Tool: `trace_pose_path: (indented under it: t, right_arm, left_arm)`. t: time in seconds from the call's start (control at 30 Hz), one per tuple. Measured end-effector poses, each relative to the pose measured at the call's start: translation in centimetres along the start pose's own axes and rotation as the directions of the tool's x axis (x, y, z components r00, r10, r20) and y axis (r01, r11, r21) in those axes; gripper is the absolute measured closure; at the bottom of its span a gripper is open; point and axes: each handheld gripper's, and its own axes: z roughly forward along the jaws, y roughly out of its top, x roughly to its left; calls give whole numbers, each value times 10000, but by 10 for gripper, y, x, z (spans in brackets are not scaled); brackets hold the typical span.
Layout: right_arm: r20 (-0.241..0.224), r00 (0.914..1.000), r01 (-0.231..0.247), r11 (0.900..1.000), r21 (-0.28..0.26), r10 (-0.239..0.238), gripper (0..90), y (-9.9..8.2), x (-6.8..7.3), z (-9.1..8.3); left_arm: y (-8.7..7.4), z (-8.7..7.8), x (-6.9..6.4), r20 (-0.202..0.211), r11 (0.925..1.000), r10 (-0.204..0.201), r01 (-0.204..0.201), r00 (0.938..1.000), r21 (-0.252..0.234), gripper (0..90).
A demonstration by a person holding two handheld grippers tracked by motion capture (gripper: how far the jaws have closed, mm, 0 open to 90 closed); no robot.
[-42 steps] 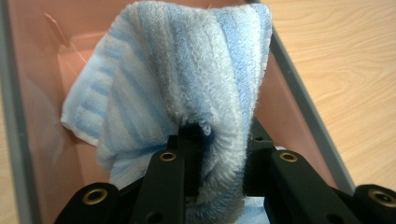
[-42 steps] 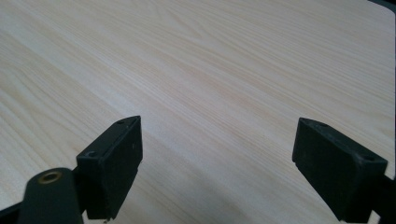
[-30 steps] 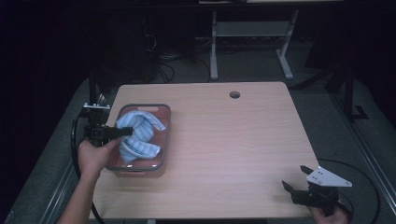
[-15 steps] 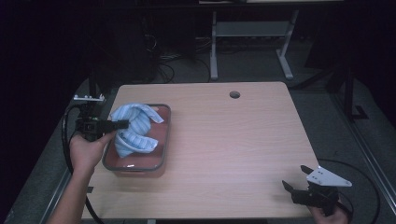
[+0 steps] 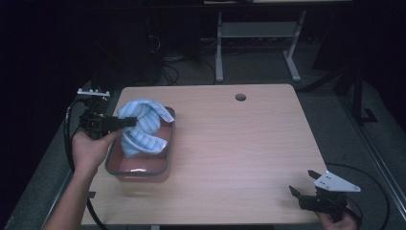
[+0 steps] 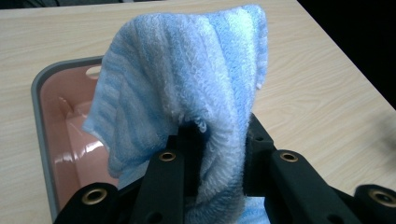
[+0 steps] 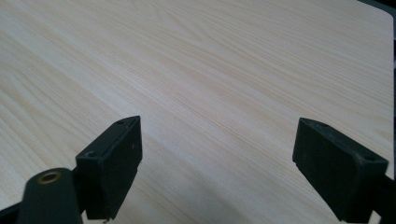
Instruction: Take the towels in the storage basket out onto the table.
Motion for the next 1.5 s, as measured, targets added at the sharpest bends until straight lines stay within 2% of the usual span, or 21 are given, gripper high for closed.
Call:
trace_pose_path:
  t: [0.33, 0.6, 0.77, 1.07, 1.3, 1.5]
  right_arm:
    - [-26, 9998, -186, 9998, 66, 187, 146, -2, -2, 1]
    - [-19, 10000, -98, 9999, 25, 98, 146, -1, -3, 1]
    - [-58, 10000, -79, 10000, 6, 79, 146, 0, -1, 2]
    - [-41, 9999, -143, 9999, -25, 143, 146, 0, -1, 1]
    - [-25, 10000, -72, 10000, -49, 71, 146, -1, -1, 2]
    - [1, 9999, -150, 9998, -89, 150, 146, -2, -3, 0]
  left_arm:
    - [7, 0, -13, 155, 9997, 205, -203, 9997, -135, 731]
    - [13, 11, -31, 432, 9980, 627, -627, 9971, -19, 729]
    - [13, 16, -40, 344, 9958, 905, -910, 9953, 136, 726]
    - [16, 21, -48, 601, 9954, 945, -951, 9937, 66, 722]
    - [19, 35, -56, 815, 9935, 1100, -1121, 9906, 213, 722]
    - [22, 43, -61, 954, 9936, 1087, -1112, 9895, 218, 721]
